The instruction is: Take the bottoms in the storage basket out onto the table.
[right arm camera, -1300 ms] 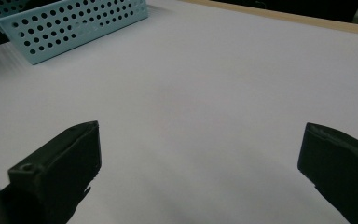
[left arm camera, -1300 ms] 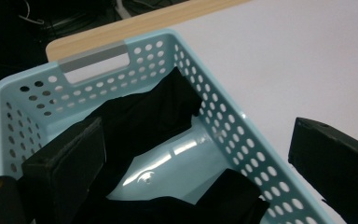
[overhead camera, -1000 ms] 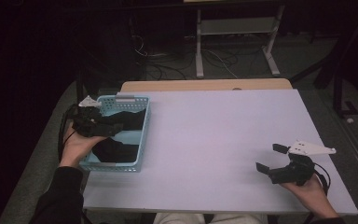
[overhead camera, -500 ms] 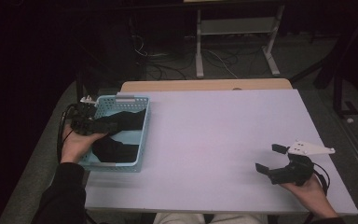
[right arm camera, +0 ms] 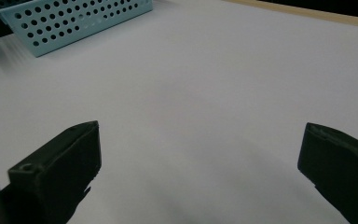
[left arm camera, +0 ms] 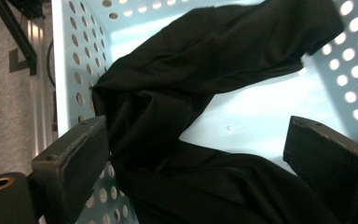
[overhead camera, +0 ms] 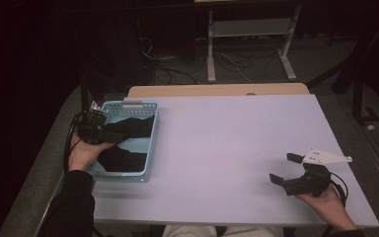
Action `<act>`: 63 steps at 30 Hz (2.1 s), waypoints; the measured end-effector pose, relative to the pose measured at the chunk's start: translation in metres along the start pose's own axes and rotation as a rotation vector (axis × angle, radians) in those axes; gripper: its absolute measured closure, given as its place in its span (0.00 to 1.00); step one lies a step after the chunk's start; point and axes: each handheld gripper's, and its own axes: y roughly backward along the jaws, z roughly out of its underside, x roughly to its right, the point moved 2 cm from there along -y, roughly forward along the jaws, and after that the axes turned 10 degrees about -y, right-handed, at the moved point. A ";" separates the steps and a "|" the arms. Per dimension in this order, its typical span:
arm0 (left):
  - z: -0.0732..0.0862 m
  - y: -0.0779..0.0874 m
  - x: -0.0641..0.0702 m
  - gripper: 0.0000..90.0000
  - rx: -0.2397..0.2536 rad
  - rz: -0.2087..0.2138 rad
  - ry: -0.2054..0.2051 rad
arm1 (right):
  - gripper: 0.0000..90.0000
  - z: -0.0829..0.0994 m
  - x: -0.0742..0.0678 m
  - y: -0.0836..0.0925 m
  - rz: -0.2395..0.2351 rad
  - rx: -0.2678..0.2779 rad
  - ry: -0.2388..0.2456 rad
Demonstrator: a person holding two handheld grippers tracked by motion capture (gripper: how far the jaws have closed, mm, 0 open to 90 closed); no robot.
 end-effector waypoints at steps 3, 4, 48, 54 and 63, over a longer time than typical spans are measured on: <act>0.000 -0.005 -0.001 0.11 -0.021 -0.011 -0.007 | 0.00 0.000 0.000 0.000 -0.001 -0.002 0.001; 0.000 -0.006 0.000 0.11 -0.024 -0.013 -0.004 | 0.00 0.000 0.000 0.000 -0.001 -0.003 0.003; 0.003 -0.061 0.000 0.56 -0.276 -0.168 0.013 | 0.00 0.004 -0.002 -0.003 -0.003 -0.050 0.032; 0.002 -0.063 -0.003 0.72 -0.267 -0.163 0.041 | 0.00 0.004 -0.002 -0.002 -0.003 -0.049 0.033; 0.001 -0.063 -0.007 0.84 -0.250 -0.142 0.083 | 0.00 0.004 -0.002 -0.002 -0.002 -0.052 0.034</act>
